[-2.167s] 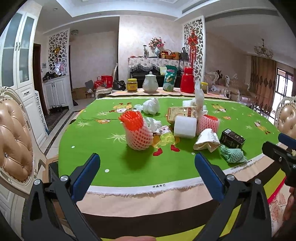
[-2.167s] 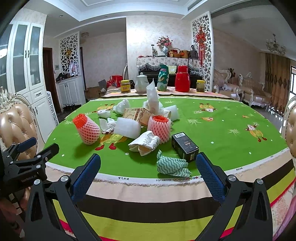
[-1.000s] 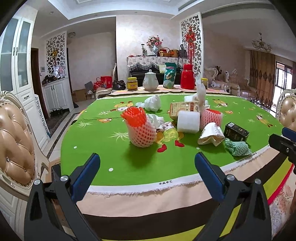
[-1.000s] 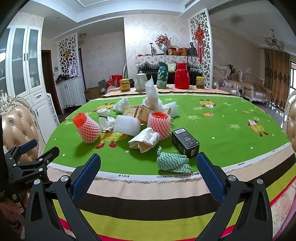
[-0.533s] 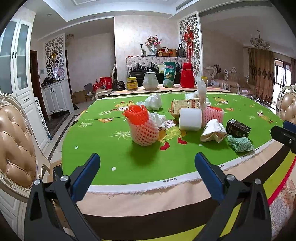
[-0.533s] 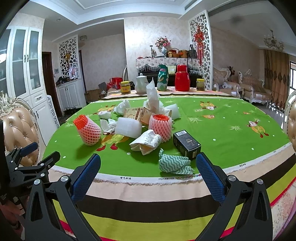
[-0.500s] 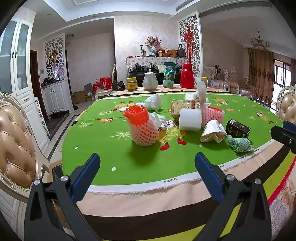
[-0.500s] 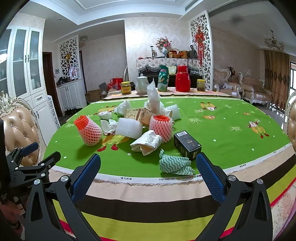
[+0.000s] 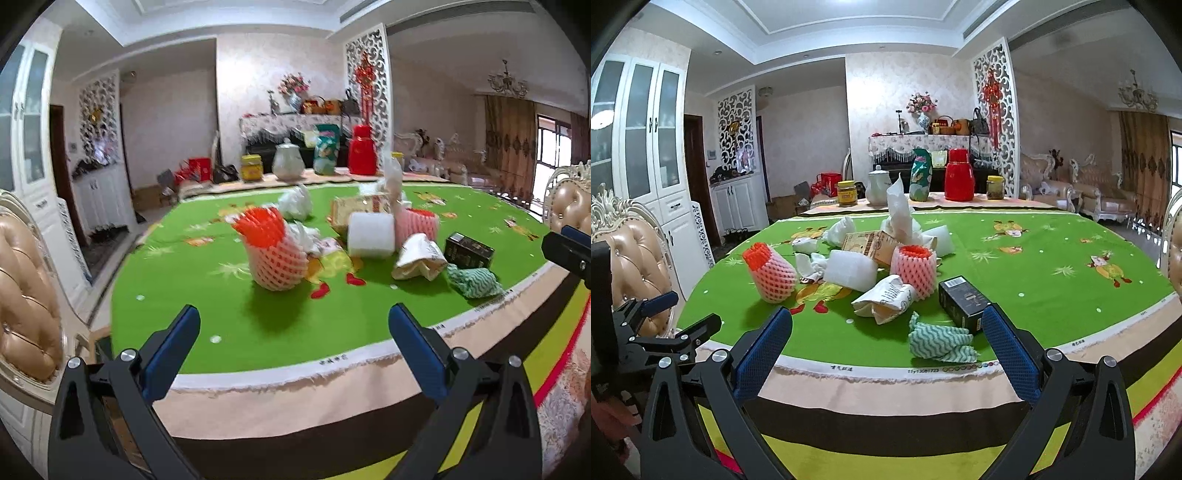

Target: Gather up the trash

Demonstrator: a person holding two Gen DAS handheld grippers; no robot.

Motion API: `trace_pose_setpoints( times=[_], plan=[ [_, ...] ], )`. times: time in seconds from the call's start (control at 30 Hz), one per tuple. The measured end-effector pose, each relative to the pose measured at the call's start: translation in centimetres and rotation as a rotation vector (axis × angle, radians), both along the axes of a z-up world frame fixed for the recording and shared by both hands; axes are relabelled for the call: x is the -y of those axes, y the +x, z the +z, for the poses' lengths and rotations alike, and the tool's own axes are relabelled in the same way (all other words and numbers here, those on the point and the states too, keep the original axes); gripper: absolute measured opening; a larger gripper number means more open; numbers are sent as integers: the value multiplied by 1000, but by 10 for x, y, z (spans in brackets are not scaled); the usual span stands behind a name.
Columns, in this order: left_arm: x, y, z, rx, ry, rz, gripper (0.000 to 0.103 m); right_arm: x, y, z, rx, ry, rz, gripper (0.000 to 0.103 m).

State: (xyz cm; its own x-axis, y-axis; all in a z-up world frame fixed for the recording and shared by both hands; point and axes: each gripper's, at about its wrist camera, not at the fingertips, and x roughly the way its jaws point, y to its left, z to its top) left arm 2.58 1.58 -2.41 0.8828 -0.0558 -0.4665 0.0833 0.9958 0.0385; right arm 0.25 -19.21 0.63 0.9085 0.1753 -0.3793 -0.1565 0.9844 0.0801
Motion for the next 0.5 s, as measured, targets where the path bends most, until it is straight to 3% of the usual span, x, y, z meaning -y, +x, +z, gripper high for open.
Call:
trace_pose_setpoints(
  times=[0.1,0.27,0.5],
  plan=[
    [1,7,-4,-45,-6,-62,99,6,4,-2,-11,-8,-11,97],
    [-1,15,-2,-49,26,-25,99,15,11,-3,-23,-54,-23,97],
    [-11,47,-3,-109,24,22,99,24,52,-21,-179,-67,-39,97]
  ],
)
